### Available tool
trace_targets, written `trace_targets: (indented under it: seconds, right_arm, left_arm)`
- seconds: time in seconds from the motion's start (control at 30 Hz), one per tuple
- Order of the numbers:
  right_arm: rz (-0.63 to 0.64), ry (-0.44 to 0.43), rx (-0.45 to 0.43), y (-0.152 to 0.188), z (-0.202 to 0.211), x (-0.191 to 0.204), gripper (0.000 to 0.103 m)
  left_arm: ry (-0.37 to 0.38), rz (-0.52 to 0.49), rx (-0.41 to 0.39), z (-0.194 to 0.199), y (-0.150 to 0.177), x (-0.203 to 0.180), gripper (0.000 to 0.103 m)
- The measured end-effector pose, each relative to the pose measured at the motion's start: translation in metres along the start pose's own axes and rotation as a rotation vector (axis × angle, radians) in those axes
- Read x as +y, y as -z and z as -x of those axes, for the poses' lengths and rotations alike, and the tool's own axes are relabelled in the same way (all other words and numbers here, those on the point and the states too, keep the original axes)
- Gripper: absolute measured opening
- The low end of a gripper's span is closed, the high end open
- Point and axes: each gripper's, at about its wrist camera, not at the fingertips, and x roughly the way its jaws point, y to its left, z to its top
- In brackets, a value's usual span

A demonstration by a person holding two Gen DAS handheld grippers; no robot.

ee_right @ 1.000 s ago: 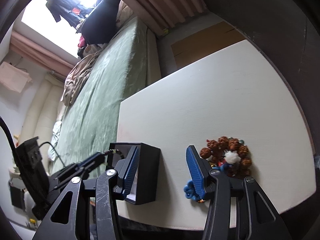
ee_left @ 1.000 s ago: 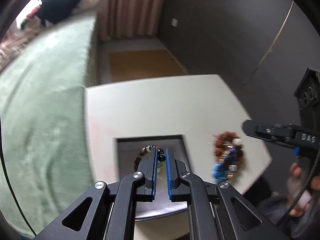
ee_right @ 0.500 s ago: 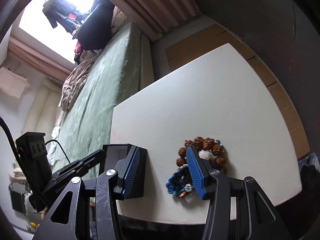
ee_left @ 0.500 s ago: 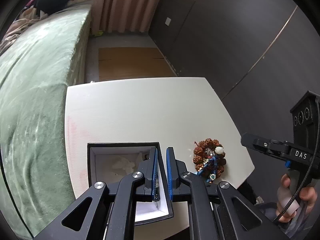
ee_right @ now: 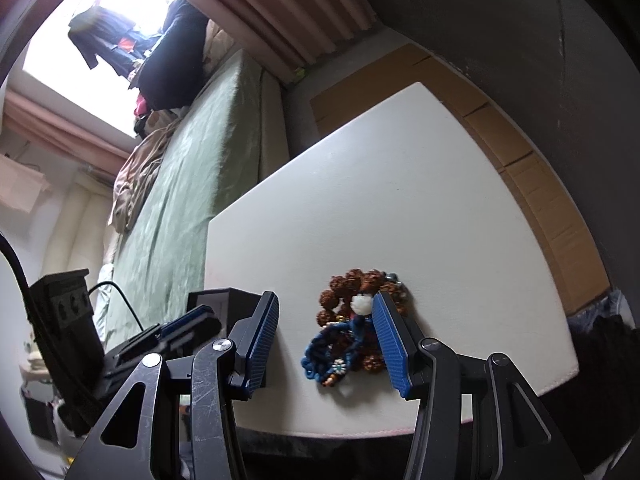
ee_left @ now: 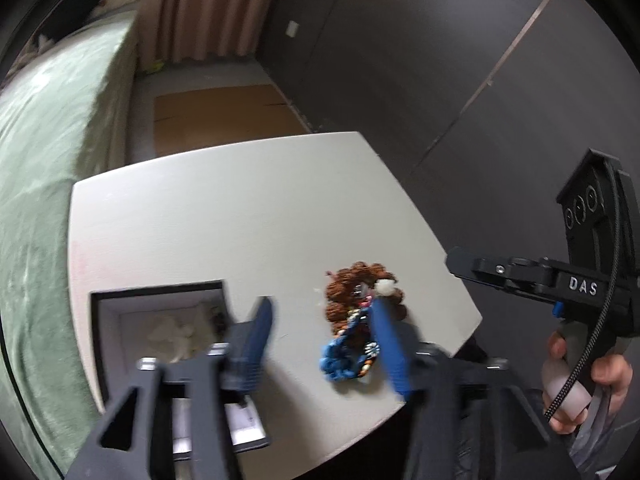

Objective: Organize jewelry
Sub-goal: 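Grasp the blue tassel bracelet from the pile with the left tool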

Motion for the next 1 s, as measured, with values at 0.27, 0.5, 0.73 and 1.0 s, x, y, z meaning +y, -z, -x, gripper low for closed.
trace_targets:
  seconds: [0.27,0.5,0.73,1.0]
  right_arm:
    - [-0.046,0.024,-0.003,-0.001,0.012,-0.026,0.050]
    - [-0.078,0.036,0.023,-0.001,0.013,-0.043,0.050]
    - [-0.072,0.039,0.042,-0.001,0.012,-0.045,0.050]
    - [-0.071,0.059,0.065,-0.001,0.004,-0.050,0.050]
  left_arm:
    - [-0.040,-0.094,0.080,-0.030,0.009,-0.024,0.052]
    - [-0.058,-0.120,0.162,-0.060,0.017,-0.028,0.033]
    - [-0.077,-0.141,0.217,-0.082,0.025,-0.029,0.027]
    - [-0.047,-0.148,0.161,-0.064,0.021,-0.030,0.004]
